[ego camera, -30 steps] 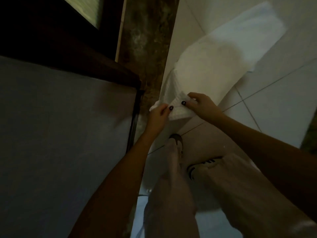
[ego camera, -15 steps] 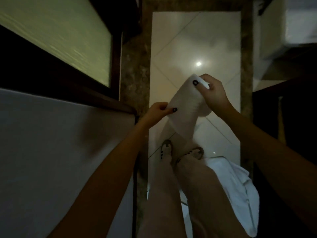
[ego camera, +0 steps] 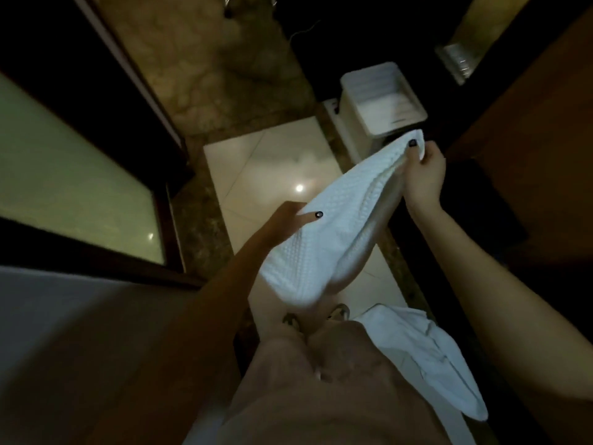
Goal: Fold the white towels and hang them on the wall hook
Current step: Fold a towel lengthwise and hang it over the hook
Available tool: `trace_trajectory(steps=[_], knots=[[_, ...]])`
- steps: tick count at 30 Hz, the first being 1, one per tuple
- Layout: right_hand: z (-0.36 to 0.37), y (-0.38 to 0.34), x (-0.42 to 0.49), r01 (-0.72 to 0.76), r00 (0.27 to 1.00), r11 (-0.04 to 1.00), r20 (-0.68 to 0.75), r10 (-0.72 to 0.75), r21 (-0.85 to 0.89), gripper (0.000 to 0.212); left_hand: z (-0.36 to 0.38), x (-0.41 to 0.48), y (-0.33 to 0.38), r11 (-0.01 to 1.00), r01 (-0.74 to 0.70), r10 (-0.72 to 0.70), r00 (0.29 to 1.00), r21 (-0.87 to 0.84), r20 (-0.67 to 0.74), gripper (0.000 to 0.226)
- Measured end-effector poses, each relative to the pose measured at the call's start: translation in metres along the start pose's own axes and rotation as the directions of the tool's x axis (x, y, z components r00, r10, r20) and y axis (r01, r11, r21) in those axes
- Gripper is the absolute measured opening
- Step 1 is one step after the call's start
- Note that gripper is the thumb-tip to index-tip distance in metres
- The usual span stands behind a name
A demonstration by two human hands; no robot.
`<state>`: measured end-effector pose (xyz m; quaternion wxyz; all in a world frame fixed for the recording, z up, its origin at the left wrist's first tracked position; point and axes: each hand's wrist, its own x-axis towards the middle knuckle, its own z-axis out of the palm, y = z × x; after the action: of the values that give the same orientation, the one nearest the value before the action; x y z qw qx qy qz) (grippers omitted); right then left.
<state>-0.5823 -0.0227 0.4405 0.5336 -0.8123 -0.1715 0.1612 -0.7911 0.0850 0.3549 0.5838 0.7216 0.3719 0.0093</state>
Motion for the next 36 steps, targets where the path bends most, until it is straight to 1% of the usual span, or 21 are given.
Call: trace_trajectory(steps=[1,3,4,6,7,8,10,12,14,15,16,18,19,21,23,27,28,29,31,33,36], knots=[[-0.016,0.0,0.001,0.014,0.997,1.0,-0.08,-0.014,-0.007,0.031,-0.004,0.007,0.022,0.998,-0.059,0.059,0.998,0.032,0.002,0.038],[-0.045,0.002,0.005,0.058,0.984,0.998,-0.169,-0.06,-0.015,0.029,-0.008,0.023,0.062,0.986,-0.158,0.157,0.987,0.061,0.019,0.045],[-0.059,0.002,0.006,0.082,0.979,0.997,-0.185,-0.083,-0.013,0.025,-0.009,0.03,0.08,0.979,-0.192,0.19,0.981,0.066,0.031,0.046],[-0.086,-0.001,0.009,0.136,0.974,0.991,-0.182,-0.133,0.008,0.008,-0.007,0.042,0.113,0.961,-0.268,0.263,0.962,0.07,0.072,0.049],[-0.099,-0.004,0.01,0.173,0.97,0.985,-0.175,-0.169,0.013,0.007,-0.006,0.049,0.129,0.951,-0.304,0.297,0.95,0.064,0.095,0.049],[-0.111,-0.008,0.012,0.216,0.963,0.976,-0.165,-0.211,0.008,0.013,-0.002,0.057,0.145,0.941,-0.334,0.327,0.939,0.057,0.108,0.049],[-0.133,-0.02,0.014,0.295,0.948,0.955,-0.113,-0.296,-0.027,0.028,0.007,0.073,0.18,0.918,-0.393,0.386,0.918,0.064,0.09,0.047],[-0.152,-0.031,0.019,0.33,0.944,0.942,-0.008,-0.331,-0.065,0.042,0.02,0.089,0.215,0.89,-0.447,0.44,0.893,0.085,0.093,0.044],[-0.17,-0.041,0.029,0.314,0.946,0.947,0.113,-0.305,-0.072,0.052,0.034,0.103,0.251,0.858,-0.501,0.483,0.862,0.116,0.154,0.045],[-0.178,-0.047,0.036,0.306,0.943,0.949,0.163,-0.291,-0.078,0.056,0.041,0.108,0.268,0.838,-0.528,0.496,0.842,0.138,0.213,0.045],[-0.186,-0.053,0.043,0.307,0.937,0.948,0.201,-0.285,-0.089,0.061,0.049,0.111,0.286,0.812,-0.563,0.506,0.811,0.155,0.293,0.045],[-0.201,-0.067,0.058,0.304,0.928,0.947,0.259,-0.268,-0.106,0.068,0.066,0.115,0.321,0.742,-0.651,0.528,0.715,0.16,0.459,0.055],[-0.21,-0.073,0.065,0.283,0.924,0.956,0.289,-0.25,-0.081,0.07,0.073,0.116,0.337,0.707,-0.69,0.536,0.667,0.157,0.517,0.058],[-0.226,-0.084,0.077,0.219,0.919,0.976,0.338,-0.204,-0.008,0.067,0.083,0.117,0.366,0.66,-0.74,0.551,0.593,0.128,0.587,0.058],[-0.244,-0.09,0.085,0.181,0.916,0.983,0.361,-0.176,0.021,0.059,0.094,0.12,0.389,0.632,-0.769,0.56,0.538,0.096,0.63,0.058],[-0.276,-0.092,0.1,0.221,0.884,0.972,0.437,-0.166,-0.078,0.064,0.119,0.127,0.427,0.569,-0.818,0.535,0.445,0.084,0.718,0.056],[-0.283,-0.091,0.103,0.215,0.892,0.972,0.424,-0.157,-0.092,0.057,0.127,0.129,0.434,0.561,-0.825,0.539,0.424,0.065,0.728,0.054],[-0.289,-0.09,0.105,0.19,0.913,0.978,0.381,-0.144,-0.086,0.044,0.136,0.133,0.441,0.562,-0.826,0.555,0.408,0.035,0.725,0.051],[-0.298,-0.086,0.108,0.155,0.963,0.983,0.235,-0.13,-0.093,0.017,0.153,0.142,0.449,0.561,-0.828,0.6,0.391,-0.018,0.697,0.047],[-0.305,-0.08,0.111,0.144,0.987,0.978,0.096,-0.131,-0.152,0.012,0.169,0.154,0.454,0.554,-0.831,0.626,0.38,-0.045,0.681,0.043],[-0.315,-0.077,0.114,0.152,0.985,0.975,-0.06,-0.163,-0.163,0.011,0.185,0.178,0.455,0.609,-0.788,0.586,0.37,-0.09,0.721,0.035]])
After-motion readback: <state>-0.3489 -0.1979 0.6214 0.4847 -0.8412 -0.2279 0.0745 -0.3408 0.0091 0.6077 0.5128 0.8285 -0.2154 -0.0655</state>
